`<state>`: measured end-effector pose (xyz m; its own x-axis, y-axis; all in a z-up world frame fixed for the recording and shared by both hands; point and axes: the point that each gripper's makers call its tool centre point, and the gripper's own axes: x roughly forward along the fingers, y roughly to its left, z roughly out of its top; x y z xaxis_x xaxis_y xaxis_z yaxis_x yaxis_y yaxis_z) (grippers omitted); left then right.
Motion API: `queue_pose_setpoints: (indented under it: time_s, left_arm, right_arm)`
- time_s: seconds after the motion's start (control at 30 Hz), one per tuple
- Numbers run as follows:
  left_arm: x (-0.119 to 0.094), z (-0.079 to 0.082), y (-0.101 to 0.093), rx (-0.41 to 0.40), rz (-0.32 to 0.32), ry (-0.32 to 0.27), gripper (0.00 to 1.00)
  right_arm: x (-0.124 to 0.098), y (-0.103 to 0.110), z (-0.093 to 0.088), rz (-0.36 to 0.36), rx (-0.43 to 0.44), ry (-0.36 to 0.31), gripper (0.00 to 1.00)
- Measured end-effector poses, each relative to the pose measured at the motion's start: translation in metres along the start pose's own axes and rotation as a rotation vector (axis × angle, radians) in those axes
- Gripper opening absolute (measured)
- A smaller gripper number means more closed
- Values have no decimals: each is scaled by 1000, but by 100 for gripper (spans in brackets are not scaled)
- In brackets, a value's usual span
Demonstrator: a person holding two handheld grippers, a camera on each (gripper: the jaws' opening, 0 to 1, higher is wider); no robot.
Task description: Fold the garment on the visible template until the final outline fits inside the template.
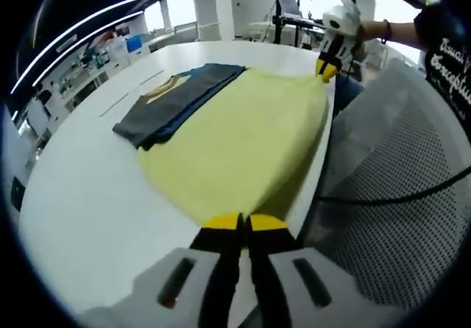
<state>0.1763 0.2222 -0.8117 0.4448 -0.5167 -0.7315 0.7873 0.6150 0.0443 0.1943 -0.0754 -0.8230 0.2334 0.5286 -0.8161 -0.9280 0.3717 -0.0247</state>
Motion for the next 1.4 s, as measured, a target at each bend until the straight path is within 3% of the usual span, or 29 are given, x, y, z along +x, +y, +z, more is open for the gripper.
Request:
queue_pose_setpoints:
  time_s: [1.17,1.4]
  left_arm:
    - [-23,-16,-32,-73,-33,27,0]
    - [-27,-18,-29,-81,-45,30,0]
  right_arm:
    - [-14,30,-11,6,101,-24,0]
    - [-17,33,-8,-4,96,-23,0]
